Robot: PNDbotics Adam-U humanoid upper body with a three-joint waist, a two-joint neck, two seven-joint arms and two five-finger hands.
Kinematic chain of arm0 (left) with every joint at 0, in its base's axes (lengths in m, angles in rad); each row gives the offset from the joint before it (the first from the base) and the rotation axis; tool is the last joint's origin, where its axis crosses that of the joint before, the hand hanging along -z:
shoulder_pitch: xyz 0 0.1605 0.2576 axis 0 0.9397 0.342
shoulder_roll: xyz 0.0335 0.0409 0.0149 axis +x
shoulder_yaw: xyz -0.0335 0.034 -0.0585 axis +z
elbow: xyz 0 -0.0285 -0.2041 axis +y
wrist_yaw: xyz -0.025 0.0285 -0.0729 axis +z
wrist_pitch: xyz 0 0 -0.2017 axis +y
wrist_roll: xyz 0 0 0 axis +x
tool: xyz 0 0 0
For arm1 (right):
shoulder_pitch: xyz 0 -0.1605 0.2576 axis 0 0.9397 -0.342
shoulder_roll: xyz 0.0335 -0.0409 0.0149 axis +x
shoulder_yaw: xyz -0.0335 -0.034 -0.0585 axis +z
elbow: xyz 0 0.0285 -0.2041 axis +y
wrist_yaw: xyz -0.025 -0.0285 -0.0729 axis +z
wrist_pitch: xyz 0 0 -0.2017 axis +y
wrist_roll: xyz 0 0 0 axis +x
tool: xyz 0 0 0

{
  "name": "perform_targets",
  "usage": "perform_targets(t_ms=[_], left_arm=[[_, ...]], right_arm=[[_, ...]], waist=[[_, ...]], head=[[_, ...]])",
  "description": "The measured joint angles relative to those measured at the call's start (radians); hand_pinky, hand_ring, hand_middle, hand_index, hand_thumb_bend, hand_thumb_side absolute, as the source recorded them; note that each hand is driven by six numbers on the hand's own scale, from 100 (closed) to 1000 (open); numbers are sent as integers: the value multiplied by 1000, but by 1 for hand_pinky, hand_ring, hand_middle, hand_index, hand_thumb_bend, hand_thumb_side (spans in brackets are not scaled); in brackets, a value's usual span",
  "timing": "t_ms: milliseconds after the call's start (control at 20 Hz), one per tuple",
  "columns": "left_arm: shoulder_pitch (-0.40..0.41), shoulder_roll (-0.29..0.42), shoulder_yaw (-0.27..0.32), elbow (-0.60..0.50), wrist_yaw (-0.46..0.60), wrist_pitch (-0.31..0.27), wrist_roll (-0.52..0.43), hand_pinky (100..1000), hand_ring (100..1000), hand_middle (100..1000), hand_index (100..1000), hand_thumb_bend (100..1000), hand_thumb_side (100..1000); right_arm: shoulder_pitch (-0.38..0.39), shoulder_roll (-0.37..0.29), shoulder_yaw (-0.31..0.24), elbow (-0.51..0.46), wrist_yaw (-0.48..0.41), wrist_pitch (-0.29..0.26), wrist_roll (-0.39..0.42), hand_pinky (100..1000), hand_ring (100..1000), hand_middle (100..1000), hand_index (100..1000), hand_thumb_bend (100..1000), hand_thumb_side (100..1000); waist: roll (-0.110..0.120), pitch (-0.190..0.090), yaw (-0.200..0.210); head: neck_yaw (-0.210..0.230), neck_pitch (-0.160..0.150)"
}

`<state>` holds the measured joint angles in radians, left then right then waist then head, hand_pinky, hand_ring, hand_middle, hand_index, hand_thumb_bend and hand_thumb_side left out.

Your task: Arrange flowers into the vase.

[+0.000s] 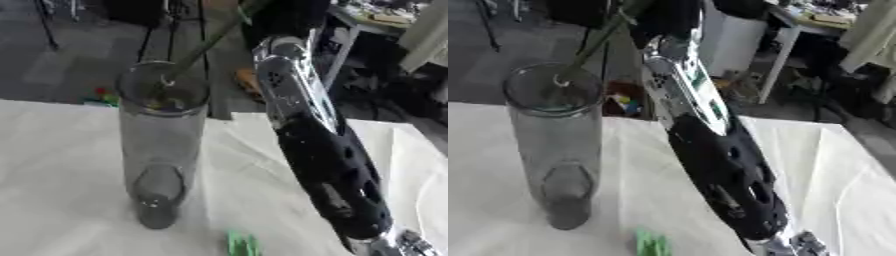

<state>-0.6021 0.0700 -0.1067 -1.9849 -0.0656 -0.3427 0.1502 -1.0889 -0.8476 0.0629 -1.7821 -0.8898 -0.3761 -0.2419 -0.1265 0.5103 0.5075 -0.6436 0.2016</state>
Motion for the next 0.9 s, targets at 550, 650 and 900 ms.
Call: perform_targets(t_ms=[550, 650, 900], left_arm=[[-4, 0, 0, 0, 3, 0, 0, 741, 800, 888, 937, 100, 1000], [-4, 0, 0, 0, 4, 0, 0, 741, 800, 888, 937, 100, 1000], [-5, 0, 0, 0, 5, 1, -2, 740, 801, 888, 937, 100, 1000]], right_arm=[[26, -10, 19, -58, 153, 165, -25, 100, 100, 100, 100, 100, 561], [31, -10, 20, -64, 181, 185, -33, 104, 123, 100, 100, 100, 571], [34, -10, 31, -77, 229, 212, -42, 185, 230, 100, 100, 100, 654]], waist=[[-5, -4, -1], [-5, -4, -2], [-5, -4, -3]], head=[[-1, 0], [-2, 0], [-2, 0]])
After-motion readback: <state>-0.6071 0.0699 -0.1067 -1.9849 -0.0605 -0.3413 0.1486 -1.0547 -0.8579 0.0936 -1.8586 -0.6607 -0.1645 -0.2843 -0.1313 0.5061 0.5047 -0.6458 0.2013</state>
